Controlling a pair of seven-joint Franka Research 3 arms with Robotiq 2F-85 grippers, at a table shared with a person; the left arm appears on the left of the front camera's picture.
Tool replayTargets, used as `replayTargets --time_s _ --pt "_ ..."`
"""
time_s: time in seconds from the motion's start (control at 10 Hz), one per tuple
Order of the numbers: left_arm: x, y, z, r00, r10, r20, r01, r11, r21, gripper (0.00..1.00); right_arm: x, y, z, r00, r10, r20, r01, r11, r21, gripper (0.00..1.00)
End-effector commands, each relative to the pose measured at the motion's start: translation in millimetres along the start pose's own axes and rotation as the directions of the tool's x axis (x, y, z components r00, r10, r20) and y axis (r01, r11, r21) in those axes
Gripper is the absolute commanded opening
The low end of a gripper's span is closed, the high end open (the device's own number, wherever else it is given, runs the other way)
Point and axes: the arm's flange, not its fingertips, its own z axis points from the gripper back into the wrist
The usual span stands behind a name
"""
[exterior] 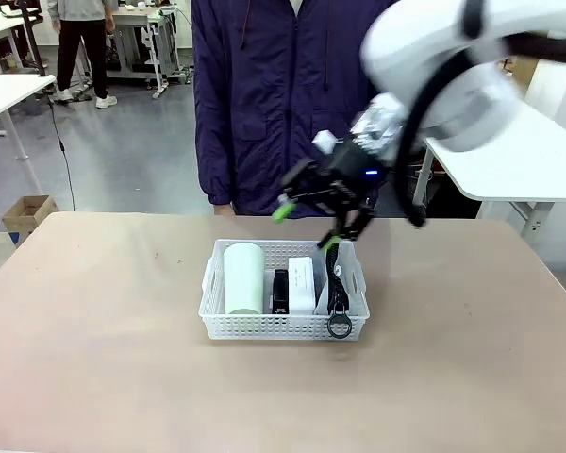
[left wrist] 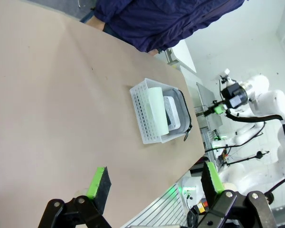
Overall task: Efficiently arrange items inside the basket to fit them all.
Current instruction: Pick up the Reusable plastic cup and place it inside the Organizing basket.
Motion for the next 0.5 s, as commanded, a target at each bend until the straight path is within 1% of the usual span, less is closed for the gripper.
replayTargets --time_s 0.0,0.1,0.2,0.3,0.4 --pt "0 -1 -1 1.0 -0.019 0.018 0.019 1.0 -0.02 1.0 -50 -67 59 0.997 0.07 -0.029 -0.063 0.979 0.195 1.0" --pt "0 -1 -1 1.0 -0.019 0.018 0.019 1.0 -0.02 1.0 -67 -99 88 0.998 0.064 0.004 -0.063 0.952 0.3 1.0" --pt "0 -1 -1 1.0 -0.019 0.018 0.019 1.0 -0.02 1.0 -82 -135 111 0.997 0.035 0.068 -0.059 0.919 0.389 1.0" --pt "0 -1 -1 1.0 -0.019 0.018 0.019 1.0 -0.02 1.0 -97 -172 126 0.991 0.008 0.137 -0.073 0.873 0.482 1.0" --pt "0 -1 -1 1.0 -0.019 0.018 0.019 1.0 -0.02 1.0 -116 -209 131 0.976 0.068 0.205 -0.175 0.807 0.565 1.0"
